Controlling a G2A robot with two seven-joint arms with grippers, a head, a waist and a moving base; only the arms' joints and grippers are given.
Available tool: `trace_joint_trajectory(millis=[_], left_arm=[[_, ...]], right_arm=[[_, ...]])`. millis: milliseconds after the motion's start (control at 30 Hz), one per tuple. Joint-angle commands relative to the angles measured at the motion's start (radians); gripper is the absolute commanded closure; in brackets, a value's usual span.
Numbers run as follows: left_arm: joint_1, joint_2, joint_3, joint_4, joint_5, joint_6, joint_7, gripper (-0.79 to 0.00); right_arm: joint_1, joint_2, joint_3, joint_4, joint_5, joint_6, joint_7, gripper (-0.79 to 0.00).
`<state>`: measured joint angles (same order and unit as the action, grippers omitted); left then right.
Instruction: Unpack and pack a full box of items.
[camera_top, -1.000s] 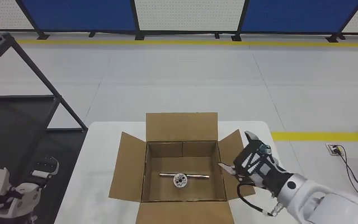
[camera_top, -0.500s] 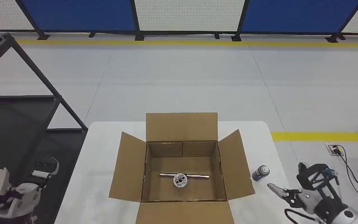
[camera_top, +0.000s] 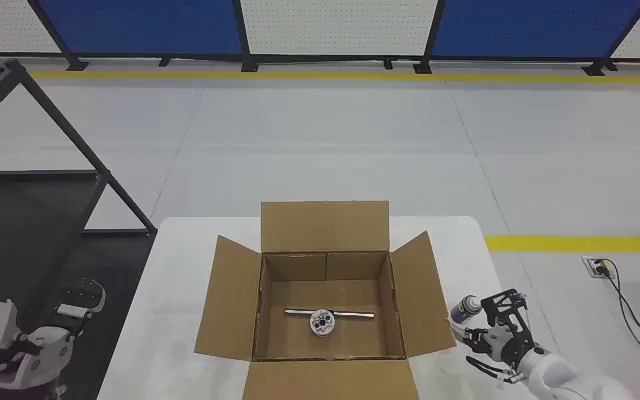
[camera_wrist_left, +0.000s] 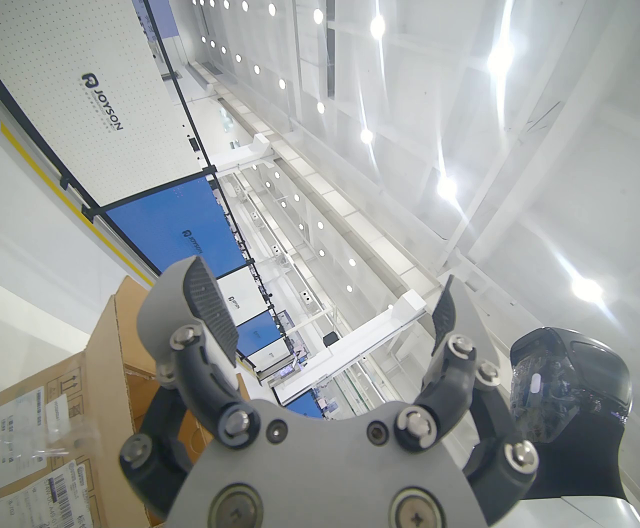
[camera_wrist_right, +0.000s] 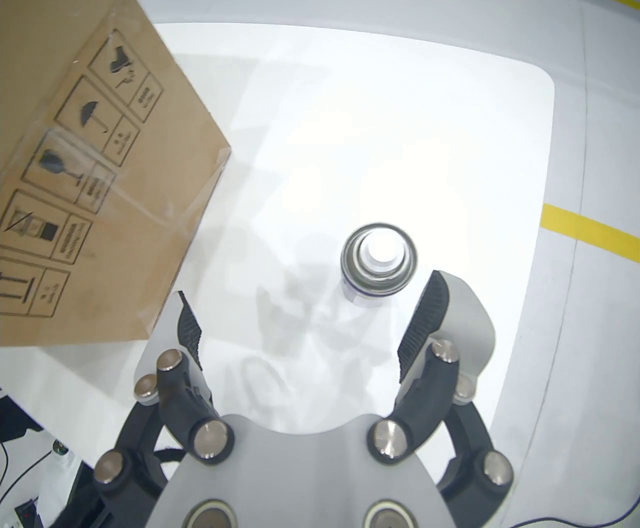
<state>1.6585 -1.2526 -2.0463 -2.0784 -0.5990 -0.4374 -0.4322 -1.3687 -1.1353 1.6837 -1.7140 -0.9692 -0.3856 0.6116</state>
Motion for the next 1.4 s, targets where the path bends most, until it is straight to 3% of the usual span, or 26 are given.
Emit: trace_joint_trajectory(millis=[0,267,467,700,767,800,867,900,1067,1100,1200,1367], left_arm=[[0.000,0.000,0.000,0.000,0.000,0.000,0.000,-0.785],[0.000,0.000,0.000,0.000,0.000,0.000,0.000,-0.785],[0.000,0.000,0.000,0.000,0.000,0.000,0.000,-0.785],[0.000,0.000,0.000,0.000,0.000,0.000,0.000,-0.785],[0.000,0.000,0.000,0.000,0.000,0.000,0.000,-0.785],[0.000,0.000,0.000,0.000,0.000,0.000,0.000,-0.785],[0.000,0.000,0.000,0.000,0.000,0.000,0.000,-0.785],[0.000,0.000,0.000,0.000,0.000,0.000,0.000,-0.785],[0.000,0.000,0.000,0.000,0.000,0.000,0.000,-0.785],[0.000,0.000,0.000,0.000,0.000,0.000,0.000,-0.785],[0.000,0.000,0.000,0.000,0.000,0.000,0.000,-0.785],[0.000,0.000,0.000,0.000,0.000,0.000,0.000,-0.785]], right_arm=[[0.003,0.000,-0.001,0.008,0.002,-0.001,-0.001,-0.785],[0.003,0.000,-0.001,0.008,0.002,-0.001,-0.001,-0.785],[0.009,-0.001,-0.012,0.002,0.007,0.080,-0.005,-0.785],[0.052,0.001,-0.039,0.058,0.025,0.082,0.023,-0.785],[0.071,0.001,-0.050,0.085,0.035,0.088,0.027,-0.622],[0.082,0.001,-0.055,0.101,0.041,0.092,0.028,-0.576],[0.100,0.001,-0.063,0.127,0.048,0.093,0.024,-0.566],[0.105,0.001,-0.065,0.138,0.053,0.091,0.019,-0.385],[0.117,0.003,-0.060,0.170,0.079,0.088,-0.006,-0.209],[0.115,0.003,-0.053,0.174,0.092,0.092,-0.016,-0.108],[0.096,0.006,-0.028,0.162,0.115,0.090,-0.045,0.000],[0.036,0.014,0.035,0.102,0.144,0.074,-0.076,0.000]])
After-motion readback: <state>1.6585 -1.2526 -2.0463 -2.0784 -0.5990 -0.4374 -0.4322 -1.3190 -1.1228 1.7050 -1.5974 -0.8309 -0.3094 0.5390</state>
